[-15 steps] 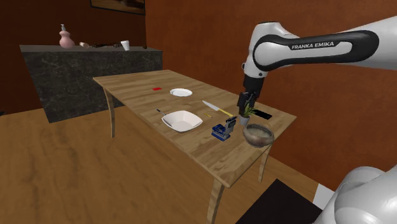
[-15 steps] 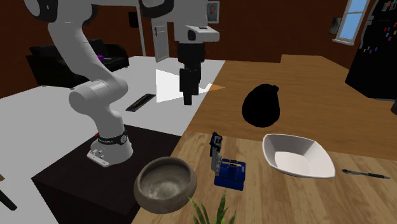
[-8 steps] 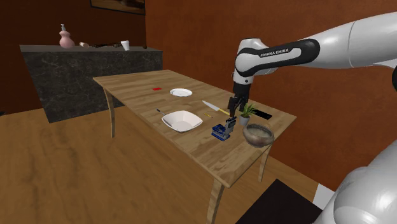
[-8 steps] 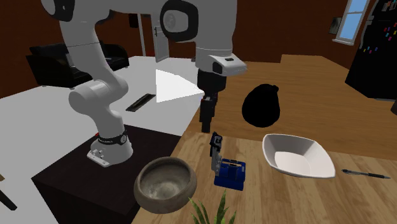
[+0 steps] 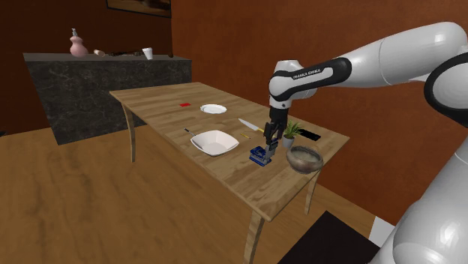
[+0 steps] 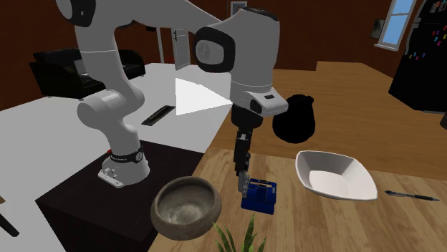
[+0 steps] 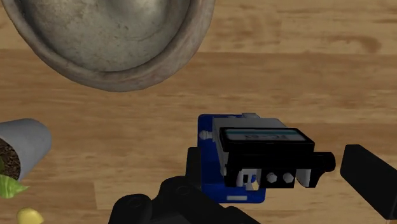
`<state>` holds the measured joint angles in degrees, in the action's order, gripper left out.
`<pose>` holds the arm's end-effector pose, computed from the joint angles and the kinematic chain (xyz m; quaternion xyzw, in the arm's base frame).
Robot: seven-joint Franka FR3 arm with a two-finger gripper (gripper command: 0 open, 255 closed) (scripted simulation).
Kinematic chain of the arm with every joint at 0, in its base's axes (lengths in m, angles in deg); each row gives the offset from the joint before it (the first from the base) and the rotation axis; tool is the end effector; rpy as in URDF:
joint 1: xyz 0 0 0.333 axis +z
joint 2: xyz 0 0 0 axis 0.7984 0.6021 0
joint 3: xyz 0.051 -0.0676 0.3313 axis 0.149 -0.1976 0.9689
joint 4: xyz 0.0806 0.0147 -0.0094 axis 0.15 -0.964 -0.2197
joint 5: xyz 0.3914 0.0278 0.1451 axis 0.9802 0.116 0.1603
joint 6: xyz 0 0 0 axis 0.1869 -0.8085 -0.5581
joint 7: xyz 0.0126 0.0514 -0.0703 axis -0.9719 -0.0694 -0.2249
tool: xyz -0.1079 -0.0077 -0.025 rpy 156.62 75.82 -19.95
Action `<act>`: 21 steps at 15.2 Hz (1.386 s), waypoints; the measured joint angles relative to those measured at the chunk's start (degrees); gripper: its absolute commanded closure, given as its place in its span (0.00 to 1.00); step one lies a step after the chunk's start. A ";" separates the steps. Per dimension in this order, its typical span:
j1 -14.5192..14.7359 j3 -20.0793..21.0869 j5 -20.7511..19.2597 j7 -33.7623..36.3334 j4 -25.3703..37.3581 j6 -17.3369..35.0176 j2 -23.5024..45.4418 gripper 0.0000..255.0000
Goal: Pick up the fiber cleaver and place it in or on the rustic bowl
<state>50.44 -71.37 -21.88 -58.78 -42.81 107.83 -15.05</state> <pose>0.5531 -0.1115 0.4546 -0.9977 -0.0602 0.0300 0.0064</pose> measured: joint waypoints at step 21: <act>-0.01 -0.01 0.03 -0.03 -0.90 1.11 0.21 1.00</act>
<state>50.43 -71.39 -21.85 -58.81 -43.71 108.94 -14.84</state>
